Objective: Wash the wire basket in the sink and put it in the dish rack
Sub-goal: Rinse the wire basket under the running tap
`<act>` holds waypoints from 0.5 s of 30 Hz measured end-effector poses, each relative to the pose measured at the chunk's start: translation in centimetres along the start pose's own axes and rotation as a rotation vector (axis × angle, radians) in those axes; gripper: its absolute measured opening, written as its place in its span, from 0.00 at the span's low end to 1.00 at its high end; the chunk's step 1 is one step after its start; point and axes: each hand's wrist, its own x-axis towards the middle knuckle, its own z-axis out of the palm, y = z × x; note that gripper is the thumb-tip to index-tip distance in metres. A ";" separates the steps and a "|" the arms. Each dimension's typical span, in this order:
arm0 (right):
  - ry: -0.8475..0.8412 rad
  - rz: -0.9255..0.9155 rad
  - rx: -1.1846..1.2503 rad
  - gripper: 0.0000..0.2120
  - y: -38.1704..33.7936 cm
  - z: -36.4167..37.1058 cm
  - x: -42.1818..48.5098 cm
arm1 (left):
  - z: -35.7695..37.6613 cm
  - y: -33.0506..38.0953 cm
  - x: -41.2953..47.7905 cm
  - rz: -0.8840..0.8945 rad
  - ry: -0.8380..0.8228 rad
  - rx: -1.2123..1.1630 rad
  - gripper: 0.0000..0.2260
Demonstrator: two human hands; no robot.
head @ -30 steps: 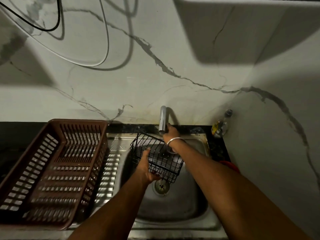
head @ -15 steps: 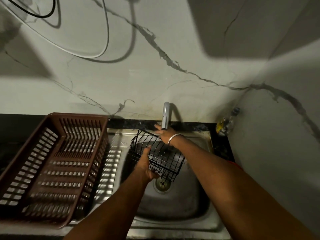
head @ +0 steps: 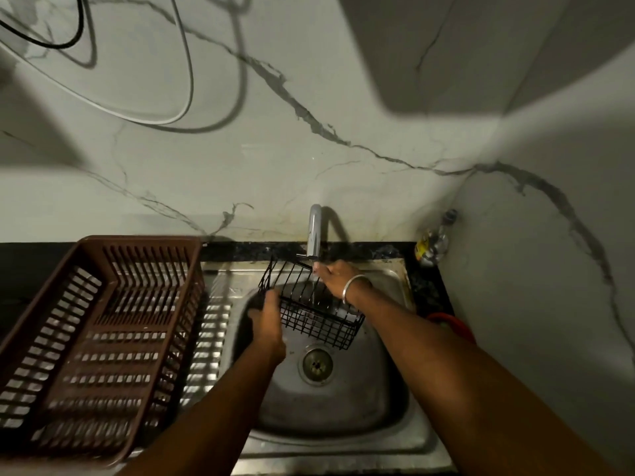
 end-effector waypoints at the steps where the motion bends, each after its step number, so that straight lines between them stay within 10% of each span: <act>1: -0.009 0.001 -0.066 0.29 -0.1 -0.2 0.0 | -0.5 0.8 -0.3 0.200 0.090 0.112 0.39; 4: -0.046 -0.040 -0.225 0.40 -0.5 -0.3 0.3 | -1.4 3.9 1.0 0.765 0.123 0.817 0.27; 7: -0.055 -0.087 -0.382 0.48 -1.8 -0.5 0.2 | -0.6 6.4 3.4 0.809 -0.114 1.332 0.20; 15: 0.127 -0.112 -0.429 0.23 -2.3 -1.1 -0.4 | 1.3 8.8 4.9 0.678 -0.187 1.287 0.13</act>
